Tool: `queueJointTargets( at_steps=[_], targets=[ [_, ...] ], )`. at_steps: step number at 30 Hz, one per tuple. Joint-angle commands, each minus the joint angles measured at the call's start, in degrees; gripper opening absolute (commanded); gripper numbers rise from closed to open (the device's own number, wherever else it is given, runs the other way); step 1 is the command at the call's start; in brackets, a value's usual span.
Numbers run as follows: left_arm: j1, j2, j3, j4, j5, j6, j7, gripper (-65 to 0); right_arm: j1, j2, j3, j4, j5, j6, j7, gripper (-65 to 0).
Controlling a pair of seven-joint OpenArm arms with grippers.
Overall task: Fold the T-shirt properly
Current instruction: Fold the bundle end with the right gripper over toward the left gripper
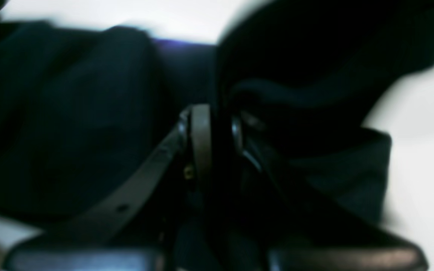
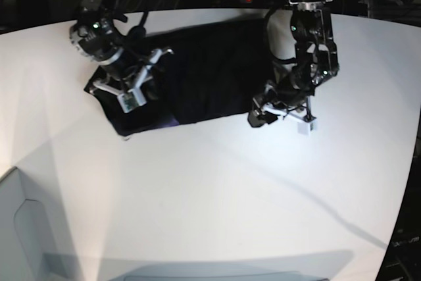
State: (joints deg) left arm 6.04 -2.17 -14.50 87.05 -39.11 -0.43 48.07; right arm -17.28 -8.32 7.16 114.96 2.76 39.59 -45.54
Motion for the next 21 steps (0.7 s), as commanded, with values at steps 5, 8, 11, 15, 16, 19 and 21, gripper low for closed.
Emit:
queueJointTargets(
  at_steps=[5,8,11,15,16,19,21],
  targets=[
    [-0.02,-0.51,0.04,0.56,1.00,0.73,1.73,-25.1,-0.44,-0.52,-15.20,0.69,1.94,0.41,2.42,-65.0],
    [-0.02,-0.59,-0.40,0.65,0.56,0.73,1.73,-25.1,0.35,-0.52,-18.72,-2.30,1.85,0.41,2.42,-65.0],
    [-0.02,-0.59,-0.49,2.76,0.48,0.73,1.64,-25.1,2.46,-0.43,-18.54,-6.17,2.03,0.41,2.42,-65.0],
    [0.68,-0.77,-1.81,8.91,0.48,0.73,2.17,-25.1,2.82,0.71,-18.54,-8.10,2.11,0.41,2.51,-65.0],
    [1.21,-0.77,-3.04,10.32,0.48,0.73,2.26,-25.1,2.82,0.98,-18.54,-8.19,2.11,0.41,2.51,-65.0],
    [3.85,-0.77,-8.84,14.36,0.39,0.73,2.26,-25.1,2.82,0.98,-18.54,-8.10,2.11,0.41,2.51,-65.0],
    [6.40,-0.77,-12.09,16.91,0.39,0.65,2.34,-25.1,2.90,1.06,-18.54,-8.10,2.11,0.41,2.51,-65.0]
  ],
)
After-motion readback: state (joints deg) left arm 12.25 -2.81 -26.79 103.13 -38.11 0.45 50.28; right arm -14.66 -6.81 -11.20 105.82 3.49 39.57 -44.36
